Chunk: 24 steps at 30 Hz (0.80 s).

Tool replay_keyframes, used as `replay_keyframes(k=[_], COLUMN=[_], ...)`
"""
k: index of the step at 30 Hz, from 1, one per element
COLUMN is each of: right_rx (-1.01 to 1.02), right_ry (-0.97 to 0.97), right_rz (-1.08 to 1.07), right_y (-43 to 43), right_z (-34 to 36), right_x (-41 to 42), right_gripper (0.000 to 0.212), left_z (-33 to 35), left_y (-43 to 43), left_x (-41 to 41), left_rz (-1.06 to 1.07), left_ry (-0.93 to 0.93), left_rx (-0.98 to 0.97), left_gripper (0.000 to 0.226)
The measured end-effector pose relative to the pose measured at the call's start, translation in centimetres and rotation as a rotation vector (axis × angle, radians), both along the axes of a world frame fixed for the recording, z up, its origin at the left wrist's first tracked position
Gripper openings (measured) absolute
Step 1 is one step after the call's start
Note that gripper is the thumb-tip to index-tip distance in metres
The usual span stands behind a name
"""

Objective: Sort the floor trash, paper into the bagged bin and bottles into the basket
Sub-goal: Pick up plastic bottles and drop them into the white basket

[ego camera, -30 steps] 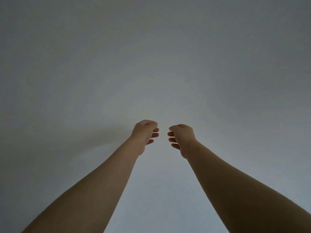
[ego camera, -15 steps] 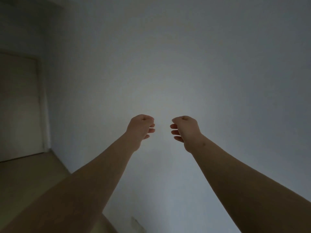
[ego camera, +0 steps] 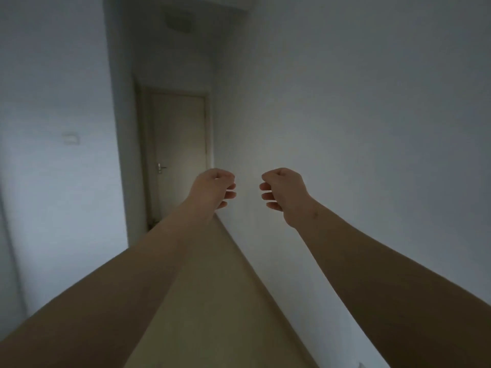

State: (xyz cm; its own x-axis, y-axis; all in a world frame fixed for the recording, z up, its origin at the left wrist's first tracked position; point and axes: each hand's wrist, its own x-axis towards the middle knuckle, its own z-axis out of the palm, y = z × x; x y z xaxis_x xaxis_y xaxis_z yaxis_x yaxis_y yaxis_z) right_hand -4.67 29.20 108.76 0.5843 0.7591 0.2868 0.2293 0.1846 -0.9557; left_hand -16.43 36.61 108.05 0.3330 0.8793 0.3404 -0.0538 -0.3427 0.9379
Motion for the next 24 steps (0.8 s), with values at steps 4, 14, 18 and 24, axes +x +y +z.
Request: replay_keyframes(k=[4,14,18,24], right_rx=[-0.055,-0.093,-0.134,-0.217], right_ry=[-0.015,0.013,0.005,-0.013], right_rz=[0.14,0.544,0.71,0.95], right_y=[9.3,31.6,40.3,49.1], right_z=[-1.7,-5.2,-5.8,-8.2], right_x=[-5.2,-16.5,-20.7,-29.9], right_gripper=[0.017,0.02,0.016,0.013], left_z=[-1.6,-5.3,-5.5,-7.7], left_y=[6.6,24.5,31.2,36.4], left_x=[-6.4,-19.0,-22.9,-30.8], left_rz=[0.13,0.527,0.695,0.928], left_ry=[-0.003,-0.033,-0.026,0.028], left_rx=[-0.047,-0.109,-0.135,-0.193], left_gripper=[0.014,0.015,0.015,0.009])
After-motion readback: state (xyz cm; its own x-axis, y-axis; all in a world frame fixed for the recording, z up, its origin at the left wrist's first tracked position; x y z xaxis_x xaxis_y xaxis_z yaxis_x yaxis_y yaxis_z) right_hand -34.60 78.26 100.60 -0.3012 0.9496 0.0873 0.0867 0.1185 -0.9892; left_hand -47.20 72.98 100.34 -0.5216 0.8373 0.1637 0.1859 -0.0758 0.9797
